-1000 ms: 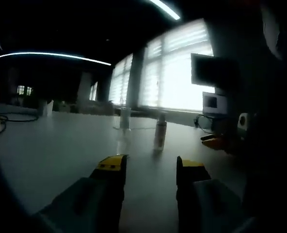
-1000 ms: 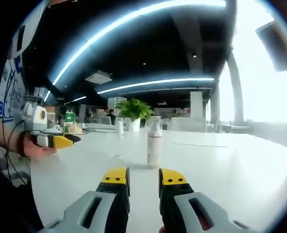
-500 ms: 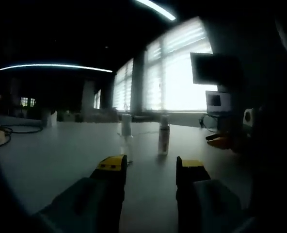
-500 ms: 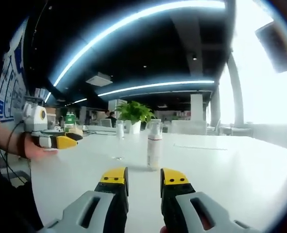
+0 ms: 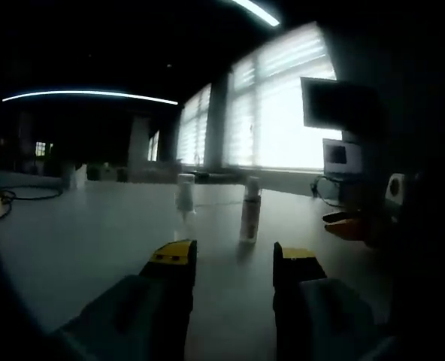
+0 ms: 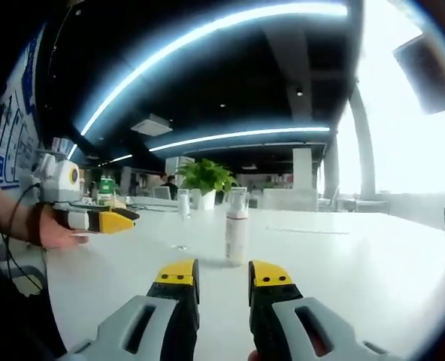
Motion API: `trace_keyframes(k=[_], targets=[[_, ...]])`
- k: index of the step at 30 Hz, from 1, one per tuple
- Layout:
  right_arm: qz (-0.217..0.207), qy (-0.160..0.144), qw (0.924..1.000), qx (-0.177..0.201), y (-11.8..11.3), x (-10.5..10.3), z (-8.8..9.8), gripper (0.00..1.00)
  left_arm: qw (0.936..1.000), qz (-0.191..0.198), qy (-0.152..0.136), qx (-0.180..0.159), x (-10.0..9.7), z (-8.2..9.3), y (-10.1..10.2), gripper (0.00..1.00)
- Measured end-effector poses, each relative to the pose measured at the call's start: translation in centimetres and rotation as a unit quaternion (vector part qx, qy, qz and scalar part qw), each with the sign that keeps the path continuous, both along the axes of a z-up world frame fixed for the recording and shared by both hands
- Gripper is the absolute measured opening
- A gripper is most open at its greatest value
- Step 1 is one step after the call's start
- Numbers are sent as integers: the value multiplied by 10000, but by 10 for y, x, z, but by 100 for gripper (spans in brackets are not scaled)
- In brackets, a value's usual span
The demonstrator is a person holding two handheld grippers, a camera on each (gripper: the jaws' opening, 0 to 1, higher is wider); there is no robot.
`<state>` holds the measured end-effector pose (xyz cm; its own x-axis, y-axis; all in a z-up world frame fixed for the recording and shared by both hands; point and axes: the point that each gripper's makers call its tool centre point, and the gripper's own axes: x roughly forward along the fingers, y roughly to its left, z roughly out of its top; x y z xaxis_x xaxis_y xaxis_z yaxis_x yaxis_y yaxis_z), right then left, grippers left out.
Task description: Clamp pump bottle remove cover press pump head put on cover
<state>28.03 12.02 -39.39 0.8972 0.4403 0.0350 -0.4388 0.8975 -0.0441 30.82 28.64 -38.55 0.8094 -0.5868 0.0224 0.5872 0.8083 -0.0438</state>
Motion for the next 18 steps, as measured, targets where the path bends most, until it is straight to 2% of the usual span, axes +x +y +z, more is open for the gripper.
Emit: trace_keyframes(k=[3,8,13,18], targets=[[5,22,10000,-22,-1,2,-2,21,9999,-56,-81,-63,5,4,-12,32],[-54,37,9999,93,-6,3,-1,21,9999,-48,15,-140,20,7,-32,32],[-80,50,9999,116,-7,3,-1,21,9999,-44,-113,-99,34,14,-47,32],[-19,86,9999,74,-5,4,-3,21,9998,-53,55,-160,48,11,-58,32]])
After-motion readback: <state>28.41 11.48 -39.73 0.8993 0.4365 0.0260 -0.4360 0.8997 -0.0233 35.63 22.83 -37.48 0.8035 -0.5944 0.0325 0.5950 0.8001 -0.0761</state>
